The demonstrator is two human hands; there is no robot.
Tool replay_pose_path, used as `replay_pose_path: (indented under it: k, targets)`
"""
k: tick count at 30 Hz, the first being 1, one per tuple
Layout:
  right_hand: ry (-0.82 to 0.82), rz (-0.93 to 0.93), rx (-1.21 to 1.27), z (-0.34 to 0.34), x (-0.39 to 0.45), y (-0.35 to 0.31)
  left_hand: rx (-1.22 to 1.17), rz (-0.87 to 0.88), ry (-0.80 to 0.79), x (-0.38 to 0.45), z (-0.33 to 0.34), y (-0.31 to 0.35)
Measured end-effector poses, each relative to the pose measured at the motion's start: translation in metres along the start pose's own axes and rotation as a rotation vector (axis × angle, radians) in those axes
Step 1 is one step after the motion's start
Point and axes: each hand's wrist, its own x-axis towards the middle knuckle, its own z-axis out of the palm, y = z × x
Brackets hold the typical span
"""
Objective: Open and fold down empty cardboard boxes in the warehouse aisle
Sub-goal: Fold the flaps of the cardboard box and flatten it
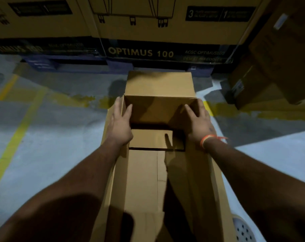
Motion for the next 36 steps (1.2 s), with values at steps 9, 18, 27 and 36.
replay_pose_path:
  k: [9, 18, 27, 36]
  targets:
    - [-0.090, 0.258, 0.239, 0.064, -0.190, 0.009, 0.019, -0.358, -0.202, -0.202, -0.002, 0.007]
    - [-0.098, 0.257, 0.255, 0.013, -0.211, -0.007, -0.200, -0.358, -0.128, -0.232, -0.064, 0.031]
    - [-0.448, -0.448, -0.110, 0.007, -0.240, -0.129, -0.094, -0.299, -0.098, -0.201, -0.161, 0.047]
    - [-0.985, -0.312, -0.118, 0.096, -0.243, -0.134, -0.186, -0.316, -0.053, -0.190, -0.170, 0.049]
